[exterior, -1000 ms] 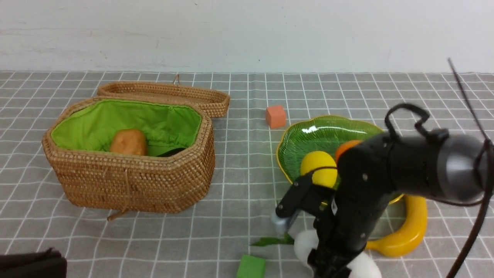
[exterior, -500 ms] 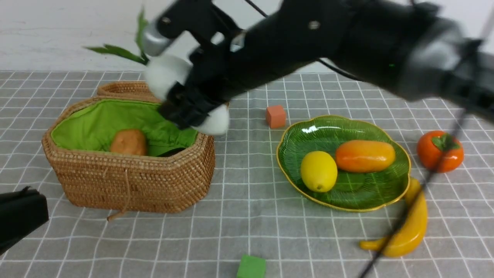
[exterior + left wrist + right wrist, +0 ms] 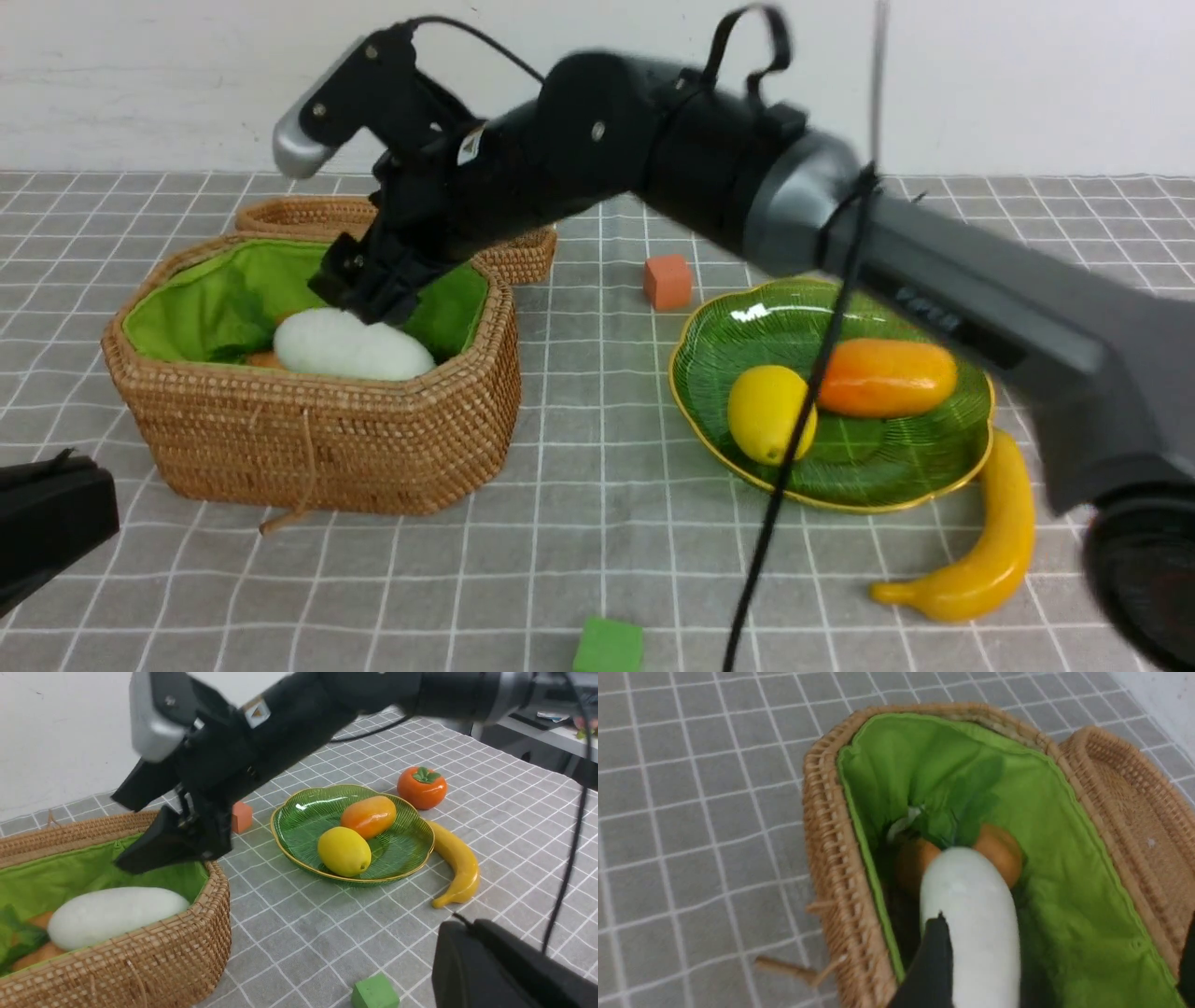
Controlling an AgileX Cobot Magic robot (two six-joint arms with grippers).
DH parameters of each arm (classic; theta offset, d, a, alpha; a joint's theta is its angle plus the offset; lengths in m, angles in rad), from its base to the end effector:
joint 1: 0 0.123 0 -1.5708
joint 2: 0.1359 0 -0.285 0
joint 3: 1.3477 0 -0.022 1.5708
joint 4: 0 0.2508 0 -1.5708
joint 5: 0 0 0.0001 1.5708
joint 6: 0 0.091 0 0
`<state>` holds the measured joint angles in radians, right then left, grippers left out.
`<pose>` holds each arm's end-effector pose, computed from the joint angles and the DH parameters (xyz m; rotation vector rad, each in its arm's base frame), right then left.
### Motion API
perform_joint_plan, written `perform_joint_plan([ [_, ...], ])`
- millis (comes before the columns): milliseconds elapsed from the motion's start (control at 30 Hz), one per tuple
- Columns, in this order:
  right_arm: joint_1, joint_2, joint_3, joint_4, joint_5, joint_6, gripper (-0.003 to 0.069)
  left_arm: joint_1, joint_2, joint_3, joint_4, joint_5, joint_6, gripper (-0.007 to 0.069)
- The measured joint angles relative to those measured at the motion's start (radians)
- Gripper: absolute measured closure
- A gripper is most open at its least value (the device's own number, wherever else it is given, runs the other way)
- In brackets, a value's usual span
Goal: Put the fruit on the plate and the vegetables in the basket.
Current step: Take a daikon with your right arm and place it on the basket on the left, then use the right arm to grab a banana and put it into the right plate
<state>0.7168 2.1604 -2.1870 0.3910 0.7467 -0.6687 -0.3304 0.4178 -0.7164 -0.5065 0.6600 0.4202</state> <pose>0.3679 0.3519 0.3373 -1.2596 1.7805 0.4790 0.0542 -0.0472 0.3694 0.5166 1.7233 -0.5006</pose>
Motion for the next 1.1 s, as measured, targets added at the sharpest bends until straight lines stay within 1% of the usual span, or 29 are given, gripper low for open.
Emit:
perform_joint_plan([
  [33,0.0,-0.032,-0.001,-0.039,0.074,0.051,0.0042,0.0,0.0,0.0,0.0,0.004,0.001,0.0638],
  [100,0.001,-0.107,-0.003,-0.115,0.218,0.186,0.0113,0.0,0.0,0.0,0.0,0.03,0.016,0.0638],
  [133,0.001,-0.148,-0.006,-0.161,0.301,0.256,0.0158,0.0,0.0,0.0,0.0,0.047,0.029,0.0638],
  [167,0.001,-0.199,-0.011,-0.219,0.394,0.337,0.0218,0.0,0.0,0.0,-0.001,0.071,0.043,0.0638],
  [200,0.001,-0.224,-0.012,-0.265,0.446,0.374,0.0263,0.0,0.0,0.0,-0.004,0.082,0.048,0.0638],
  [233,0.001,-0.23,-0.012,-0.265,0.446,0.383,0.0274,0.0,0.0,0.0,-0.004,0.084,0.048,0.0638],
  [267,0.001,-0.276,-0.007,-0.342,0.493,0.458,0.0377,0.0,0.0,0.0,-0.02,0.094,0.049,0.0638],
  [300,0.001,-0.293,0.0,-0.366,0.5,0.491,0.0432,0.0,0.0,0.0,-0.031,0.098,0.049,0.0638],
  [367,0.001,-0.324,0.02,-0.407,0.506,0.557,0.0512,0.0,0.0,0.0,-0.041,0.106,0.052,0.0638],
  [400,0.0,-0.358,0.051,-0.436,0.505,0.623,0.0561,0.0,0.0,0.0,-0.05,0.113,0.053,0.0638],
  [433,-0.002,-0.364,0.066,-0.445,0.505,0.633,0.0568,0.0,0.0,0.0,-0.052,0.114,0.054,0.0638],
  [467,-0.016,-0.412,0.139,-0.476,0.505,0.7,0.0613,0.0,0.0,0.0,-0.056,0.118,0.056,0.0638],
  [500,-0.042,-0.473,0.225,-0.496,0.501,0.766,0.063,0.0,0.0,0.0,-0.057,0.117,0.056,0.0638],
  [533,-0.074,-0.51,0.311,-0.513,0.498,0.801,0.0636,0.0,0.0,0.0,-0.057,0.115,0.056,0.0638],
  [633,-0.182,-0.629,0.572,-0.548,0.496,0.907,0.0627,0.0,0.0,0.0,-0.057,0.112,0.056,0.0638],
  [700,-0.286,-0.695,0.781,-0.563,0.475,0.976,0.0595,0.0,0.0,0.0,-0.058,0.117,0.056,0.0638],
  [733,-0.337,-0.715,0.877,-0.557,0.437,1.011,0.057,0.0,0.0,0.0,-0.058,0.122,0.056,0.0638],
  [767,-0.405,-0.725,0.978,-0.528,0.374,1.053,0.0524,0.0,0.0,0.0,-0.058,0.123,0.056,0.0638],
  [800,-0.449,-0.724,1.049,-0.492,0.31,1.08,0.0484,0.0,0.0,0.0,-0.058,0.123,0.056,0.0637],
  [833,-0.458,-0.723,1.062,-0.484,0.296,1.084,0.0484,0.0,0.0,0.0,-0.058,0.123,0.056,0.0637],
  [867,-0.505,-0.71,1.13,-0.441,0.211,1.098,0.0421,0.0,0.0,0.0,-0.058,0.121,0.056,0.0637],
  [900,-0.533,-0.698,1.173,-0.414,0.155,1.097,0.0384,0.0,0.0,0.0,-0.059,0.119,0.056,0.0637],
  [933,-0.572,-0.669,1.214,-0.371,0.052,1.081,0.0319,0.0,0.0,0.0,-0.059,0.119,0.056,0.0637],
  [967,-0.577,-0.664,1.214,-0.371,0.052,1.081,0.0309,0.0,0.0,0.0,-0.059,0.119,0.056,0.0637],
  [1000,-0.605,-0.627,1.234,-0.342,-0.012,1.051,0.0251,0.0,0.0,0.0,-0.059,0.118,0.056,0.0637],
  [1033,-0.618,-0.596,1.236,-0.323,-0.045,1.035,0.0214,0.0,0.0,0.0,-0.059,0.117,0.056,0.0637],
  [1100,-0.633,-0.541,1.235,-0.297,-0.098,1.009,0.0164,0.0,0.0,0.0,-0.059,0.111,0.056,0.0636],
])
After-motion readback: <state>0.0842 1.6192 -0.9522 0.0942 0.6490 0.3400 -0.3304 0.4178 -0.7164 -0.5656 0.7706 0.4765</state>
